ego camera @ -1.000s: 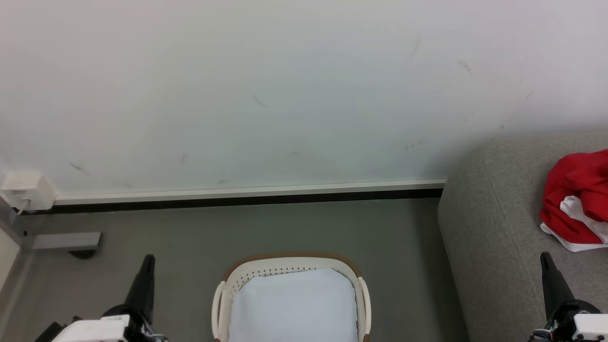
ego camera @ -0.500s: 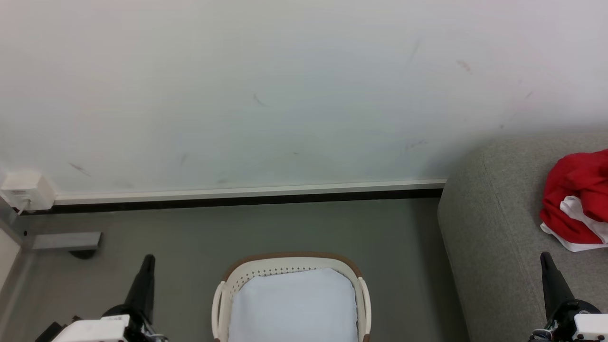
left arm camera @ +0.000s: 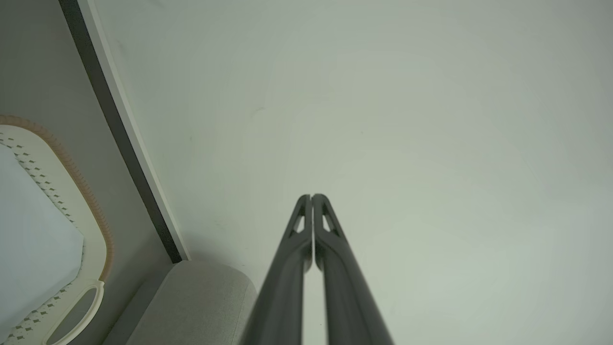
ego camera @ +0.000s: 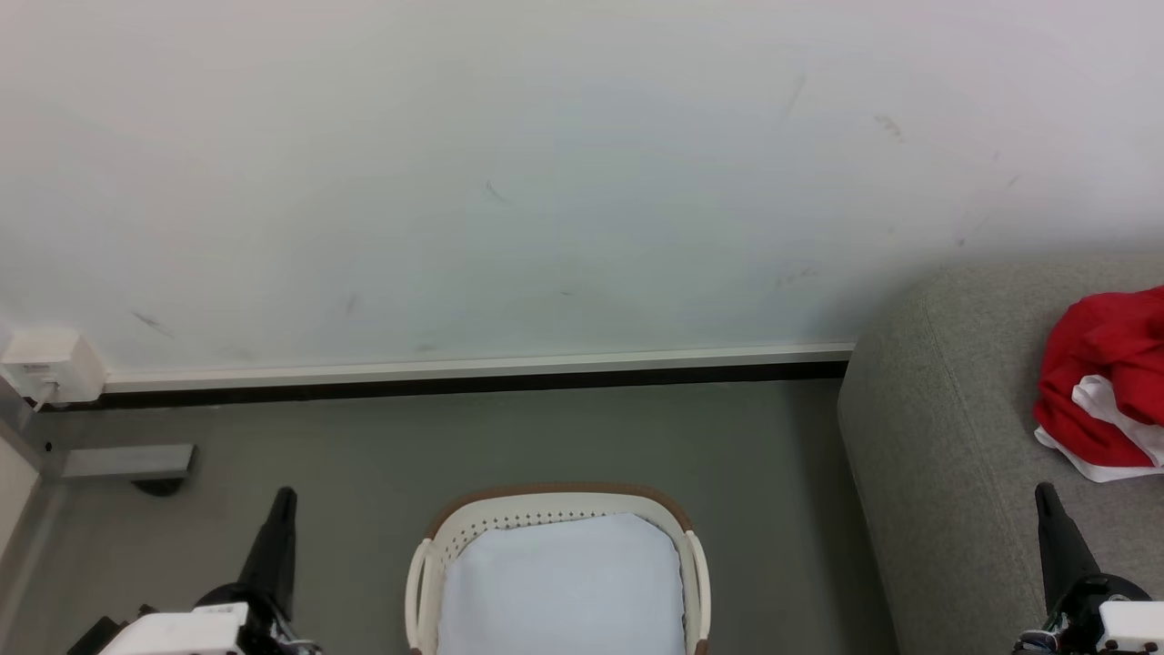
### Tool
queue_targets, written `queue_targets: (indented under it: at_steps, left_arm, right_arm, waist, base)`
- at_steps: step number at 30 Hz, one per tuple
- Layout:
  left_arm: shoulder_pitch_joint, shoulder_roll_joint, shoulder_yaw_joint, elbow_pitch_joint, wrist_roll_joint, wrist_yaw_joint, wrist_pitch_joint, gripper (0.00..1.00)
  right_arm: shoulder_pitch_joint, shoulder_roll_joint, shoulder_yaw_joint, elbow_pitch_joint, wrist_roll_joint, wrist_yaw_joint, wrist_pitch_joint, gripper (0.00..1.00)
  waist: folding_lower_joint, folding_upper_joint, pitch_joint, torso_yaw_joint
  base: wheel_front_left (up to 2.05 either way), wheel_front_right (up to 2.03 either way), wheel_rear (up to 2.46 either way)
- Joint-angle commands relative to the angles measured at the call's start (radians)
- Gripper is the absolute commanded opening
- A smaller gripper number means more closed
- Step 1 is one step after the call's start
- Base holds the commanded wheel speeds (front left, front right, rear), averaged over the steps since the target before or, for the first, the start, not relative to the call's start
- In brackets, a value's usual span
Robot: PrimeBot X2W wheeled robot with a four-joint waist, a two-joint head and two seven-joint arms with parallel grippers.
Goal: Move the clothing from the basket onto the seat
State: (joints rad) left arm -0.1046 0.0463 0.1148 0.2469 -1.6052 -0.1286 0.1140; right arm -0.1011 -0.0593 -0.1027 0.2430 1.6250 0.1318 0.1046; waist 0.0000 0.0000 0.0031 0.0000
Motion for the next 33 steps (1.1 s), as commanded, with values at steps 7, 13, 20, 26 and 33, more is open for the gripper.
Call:
queue_targets:
  at_steps: [7, 13, 20, 26, 33]
  left_arm:
    - [-0.008, 0.007, -0.001, -0.003, -0.014, -0.004, 0.004, 0.0]
    - [-0.008, 0.007, -0.001, -0.004, -0.014, -0.004, 0.004, 0.0]
    - [-0.008, 0.007, -0.001, -0.003, -0.014, -0.004, 0.004, 0.0]
    - [-0.008, 0.007, -0.001, -0.003, -0.014, -0.004, 0.004, 0.0]
    - [-0.008, 0.007, -0.001, -0.003, -0.014, -0.004, 0.004, 0.0]
  right_arm:
    - [-0.012, 0.002, -0.004, 0.003, -0.006, -0.002, 0.005, 0.0]
    - [-0.012, 0.003, -0.006, 0.002, -0.006, -0.002, 0.006, 0.0]
    - [-0.012, 0.004, -0.007, 0.003, -0.008, -0.002, 0.007, 0.0]
    - [-0.012, 0.004, -0.008, 0.003, -0.009, -0.002, 0.008, 0.0]
    - [-0.012, 0.005, -0.008, 0.003, -0.009, -0.002, 0.006, 0.0]
  waist:
    - [0.0, 0.0, 0.0, 0.0]
    - [0.0, 0.0, 0.0, 0.0]
    - [0.0, 0.0, 0.0, 0.0]
    - [0.0, 0.0, 0.0, 0.0]
    - [0.0, 0.0, 0.0, 0.0]
  base:
    - [0.0, 0.0, 0.0]
    - [0.0, 0.0, 0.0]
    - [0.0, 0.0, 0.0]
    - [0.0, 0.0, 0.0]
    - [0.0, 0.0, 0.0]
